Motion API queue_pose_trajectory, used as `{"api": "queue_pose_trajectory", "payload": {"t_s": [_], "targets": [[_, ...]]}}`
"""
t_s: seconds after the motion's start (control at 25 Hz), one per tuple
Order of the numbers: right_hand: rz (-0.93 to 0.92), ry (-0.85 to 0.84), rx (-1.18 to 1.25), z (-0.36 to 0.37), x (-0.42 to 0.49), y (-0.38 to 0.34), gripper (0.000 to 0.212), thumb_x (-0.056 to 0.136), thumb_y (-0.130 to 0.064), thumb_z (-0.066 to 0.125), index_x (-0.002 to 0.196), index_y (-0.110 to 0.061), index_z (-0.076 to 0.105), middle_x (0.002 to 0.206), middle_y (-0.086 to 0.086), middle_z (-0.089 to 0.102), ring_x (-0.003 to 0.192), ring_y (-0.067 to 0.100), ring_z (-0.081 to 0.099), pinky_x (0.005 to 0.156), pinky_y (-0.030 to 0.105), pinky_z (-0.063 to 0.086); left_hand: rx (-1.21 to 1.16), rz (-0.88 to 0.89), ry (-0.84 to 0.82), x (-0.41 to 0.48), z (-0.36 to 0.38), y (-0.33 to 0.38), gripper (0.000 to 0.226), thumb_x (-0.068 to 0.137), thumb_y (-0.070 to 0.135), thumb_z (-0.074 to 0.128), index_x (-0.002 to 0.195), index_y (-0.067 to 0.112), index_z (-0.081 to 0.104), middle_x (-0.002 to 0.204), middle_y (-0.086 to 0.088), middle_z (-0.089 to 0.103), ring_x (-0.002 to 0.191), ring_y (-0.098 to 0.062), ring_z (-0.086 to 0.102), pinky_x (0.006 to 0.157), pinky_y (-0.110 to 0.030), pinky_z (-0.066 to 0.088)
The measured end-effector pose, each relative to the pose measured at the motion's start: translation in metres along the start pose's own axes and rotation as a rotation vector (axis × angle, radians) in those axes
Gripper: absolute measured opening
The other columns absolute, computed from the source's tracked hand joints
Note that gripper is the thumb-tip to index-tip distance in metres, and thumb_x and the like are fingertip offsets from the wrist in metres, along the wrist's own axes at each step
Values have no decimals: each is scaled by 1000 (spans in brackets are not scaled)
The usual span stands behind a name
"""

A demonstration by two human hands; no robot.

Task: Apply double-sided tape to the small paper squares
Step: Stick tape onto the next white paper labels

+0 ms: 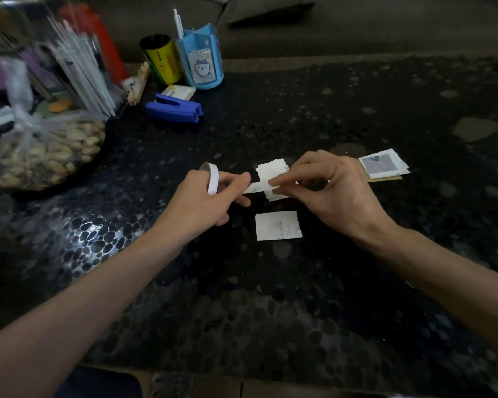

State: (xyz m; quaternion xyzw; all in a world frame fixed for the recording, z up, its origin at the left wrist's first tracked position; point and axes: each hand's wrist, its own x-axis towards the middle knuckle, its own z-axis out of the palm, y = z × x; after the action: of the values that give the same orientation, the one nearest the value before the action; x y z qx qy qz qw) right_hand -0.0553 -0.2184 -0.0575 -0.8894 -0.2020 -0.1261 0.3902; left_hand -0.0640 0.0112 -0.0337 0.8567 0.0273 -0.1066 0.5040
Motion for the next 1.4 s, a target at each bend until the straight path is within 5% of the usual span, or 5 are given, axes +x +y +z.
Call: {"api": "queue_pose_trajectory", "payload": {"t_s": [0.2, 0.36, 0.68, 1.0, 1.4], "targets": [[90, -11, 158, -3, -2, -10, 24, 89, -15, 82, 107, -30, 83, 95, -14, 77, 80, 10, 65, 70, 25, 50, -331, -128, 12, -4, -3, 2, 26, 89, 25, 80, 115, 21, 77, 88, 5, 80, 48, -4, 43, 45, -12, 35], [430, -84, 432, -8, 3, -18, 34, 95, -20, 76, 129, -24, 74, 90, -10, 81, 80, -3, 72, 84, 18, 52, -292, -86, 75, -5, -3, 3, 19, 85, 19, 83, 103, 15, 79, 91, -1, 81, 50, -4, 50, 47, -14, 42], [625, -244, 382, -13, 1, -20, 12, 90, -34, 81, 95, -24, 80, 80, -11, 80, 69, -6, 71, 69, 16, 52, -148, -16, -4, -8, 4, 3, 15, 87, 27, 81, 96, 15, 79, 82, 0, 80, 46, -8, 48, 48, -16, 43], [676, -291, 325, -23, -4, -17, 10, 90, -29, 81, 96, -21, 77, 76, -3, 79, 59, -3, 66, 61, 17, 46, 112, 123, 3, -3, -2, -6, 11, 86, 28, 83, 96, 29, 80, 88, 12, 78, 79, -2, 72, 66, -21, 53], [630, -355, 280, -19, -7, -16, 12, 89, -29, 82, 96, -22, 77, 79, -3, 80, 65, -2, 69, 59, 4, 46, 227, 195, -41, 1, -5, -18, 16, 82, 29, 86, 96, 33, 79, 85, 9, 75, 53, 0, 58, 54, -11, 44]]}}
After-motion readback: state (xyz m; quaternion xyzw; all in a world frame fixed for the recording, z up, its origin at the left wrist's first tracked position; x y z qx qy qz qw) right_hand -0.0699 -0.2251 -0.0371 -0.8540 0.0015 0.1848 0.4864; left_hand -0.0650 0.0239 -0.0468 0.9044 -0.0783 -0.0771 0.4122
